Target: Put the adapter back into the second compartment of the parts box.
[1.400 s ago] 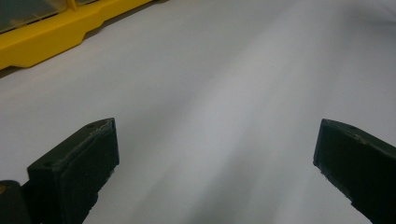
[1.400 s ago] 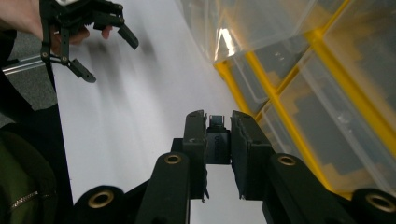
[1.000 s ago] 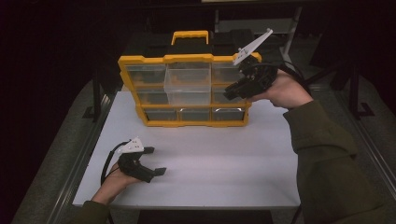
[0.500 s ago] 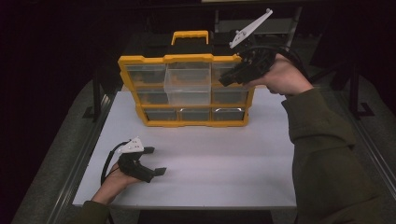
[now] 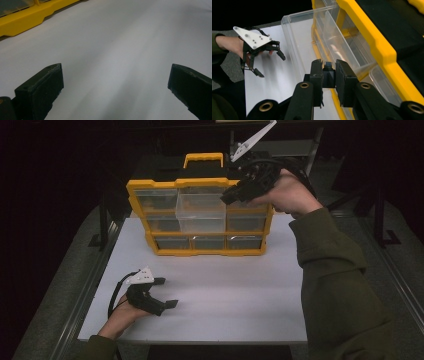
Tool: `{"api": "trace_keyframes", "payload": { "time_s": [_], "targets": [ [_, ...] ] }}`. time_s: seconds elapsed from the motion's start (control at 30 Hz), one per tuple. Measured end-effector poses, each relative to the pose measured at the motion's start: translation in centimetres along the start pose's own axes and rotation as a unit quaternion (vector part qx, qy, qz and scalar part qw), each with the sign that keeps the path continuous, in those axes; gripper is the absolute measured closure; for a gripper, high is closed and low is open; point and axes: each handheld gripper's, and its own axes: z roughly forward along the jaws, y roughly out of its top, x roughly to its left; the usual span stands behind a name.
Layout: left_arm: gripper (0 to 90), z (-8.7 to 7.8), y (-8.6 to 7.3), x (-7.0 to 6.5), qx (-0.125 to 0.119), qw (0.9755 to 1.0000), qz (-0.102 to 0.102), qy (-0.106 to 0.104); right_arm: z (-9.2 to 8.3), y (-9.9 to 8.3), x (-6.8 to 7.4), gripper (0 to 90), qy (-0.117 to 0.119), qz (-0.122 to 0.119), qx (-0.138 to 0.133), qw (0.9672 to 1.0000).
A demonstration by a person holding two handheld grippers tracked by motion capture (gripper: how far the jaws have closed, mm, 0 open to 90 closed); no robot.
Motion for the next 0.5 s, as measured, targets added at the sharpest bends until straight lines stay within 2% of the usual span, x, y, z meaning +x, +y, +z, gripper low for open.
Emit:
{"api": "trace_keyframes", "payload": {
  "time_s": [0.5],
  "targets": [
    [0.0, 0.0, 0.0, -0.1, -0.003, 1.0000, -0.001, 0.001, 2.9, 1.8, -0.1, 75.2, 0.013, -0.001, 0.002, 0.9999]
  ]
}}
